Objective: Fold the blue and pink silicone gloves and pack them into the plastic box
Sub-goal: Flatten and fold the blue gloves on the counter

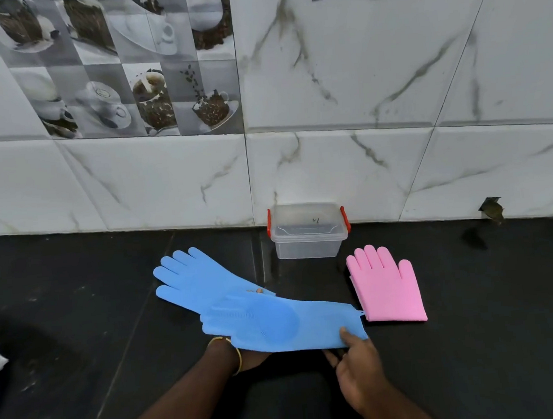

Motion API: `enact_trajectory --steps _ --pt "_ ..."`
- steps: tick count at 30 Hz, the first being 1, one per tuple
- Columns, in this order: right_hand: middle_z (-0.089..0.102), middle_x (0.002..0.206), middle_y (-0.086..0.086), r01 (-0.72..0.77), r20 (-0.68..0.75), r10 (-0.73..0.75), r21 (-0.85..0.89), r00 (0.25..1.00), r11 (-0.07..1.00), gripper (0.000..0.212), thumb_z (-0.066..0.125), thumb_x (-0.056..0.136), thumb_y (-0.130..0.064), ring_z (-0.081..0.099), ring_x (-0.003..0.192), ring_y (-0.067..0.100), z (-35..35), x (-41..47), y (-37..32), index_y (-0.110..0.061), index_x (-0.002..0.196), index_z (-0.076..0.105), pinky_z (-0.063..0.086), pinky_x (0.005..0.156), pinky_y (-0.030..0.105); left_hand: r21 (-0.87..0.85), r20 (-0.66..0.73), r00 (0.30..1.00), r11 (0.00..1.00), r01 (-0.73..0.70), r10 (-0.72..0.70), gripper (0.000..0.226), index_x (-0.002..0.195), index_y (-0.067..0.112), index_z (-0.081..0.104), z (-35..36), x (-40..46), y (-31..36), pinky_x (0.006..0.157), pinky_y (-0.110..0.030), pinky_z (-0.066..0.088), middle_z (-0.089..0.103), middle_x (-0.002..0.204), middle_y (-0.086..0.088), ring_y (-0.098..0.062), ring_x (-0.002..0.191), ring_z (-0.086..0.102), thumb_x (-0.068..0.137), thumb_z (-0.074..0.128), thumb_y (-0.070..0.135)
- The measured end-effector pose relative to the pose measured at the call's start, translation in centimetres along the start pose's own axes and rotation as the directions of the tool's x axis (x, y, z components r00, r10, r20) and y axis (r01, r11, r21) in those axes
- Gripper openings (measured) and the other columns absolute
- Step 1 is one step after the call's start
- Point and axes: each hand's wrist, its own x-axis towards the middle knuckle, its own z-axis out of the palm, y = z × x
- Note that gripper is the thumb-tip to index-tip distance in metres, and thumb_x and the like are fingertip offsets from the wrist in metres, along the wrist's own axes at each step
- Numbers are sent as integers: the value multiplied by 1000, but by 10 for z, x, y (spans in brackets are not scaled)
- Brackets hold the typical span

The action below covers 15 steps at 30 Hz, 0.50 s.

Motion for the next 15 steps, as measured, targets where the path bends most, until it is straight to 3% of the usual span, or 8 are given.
enact_trajectory --steps 1,3,4,5,6,7,11,15 --pt "68 108 11 9 -14 -9 -24 1000 1000 24 47 99 0 65 95 26 -3 1 2 -11 119 57 52 76 42 39 156 986 997 -59 52 23 111 14 46 -1 6 -9 66 -28 45 44 104 0 -20 103 47 99 32 1" --pt "68 106 10 30 -50 -33 -50 998 998 24 47 99 2 65 94 24 -6 7 3 -12 114 59 52 76 40 166 502 856 957 -239 126 38 138 13 36 -14 38 -39 86 -31 47 41 135 0 -22 130 42 101 46 15" --pt "68 105 9 49 -39 -52 -60 998 997 25 47 98 4 65 94 24 -7 8 3 -12 113 59 52 77 40 279 588 765 821 -497 263 64 150 18 19 -16 52 -58 105 -35 38 24 153 3 -21 145 23 98 51 38" --pt "68 105 10 68 -45 -73 -93 996 993 26 48 97 5 65 95 24 -9 9 3 -10 115 59 52 79 40 332 590 629 559 -760 506 86 154 26 1 -6 61 -63 118 -43 20 1 160 8 -20 150 1 90 43 64" --pt "67 107 11 84 -51 -90 -115 995 990 28 48 97 7 65 97 26 -11 10 4 -7 119 58 51 83 41 259 720 452 400 -879 527 94 153 31 -11 -12 85 -75 121 -48 3 -18 160 7 -22 148 -16 82 29 79" --pt "66 111 14 94 -76 -106 -147 992 985 31 50 96 7 64 100 28 -14 13 3 -4 124 56 50 88 42 243 787 369 300 -922 495 95 152 33 -15 -25 97 -84 120 -51 -5 -27 158 6 -23 146 -24 79 21 83" --pt "64 117 19 114 -117 -157 -314 981 943 41 60 91 7 64 106 33 -23 20 3 -2 130 51 52 94 46 192 669 476 486 -852 571 81 155 33 4 -24 113 -101 118 -54 7 -12 164 3 -23 151 -8 86 31 66" --pt "63 122 17 152 -149 -249 -472 957 868 52 66 87 6 63 103 30 -24 20 6 -3 135 49 53 94 47 91 515 697 776 -624 500 74 145 35 33 -25 102 -100 115 -50 19 11 161 1 -27 147 12 77 59 50"
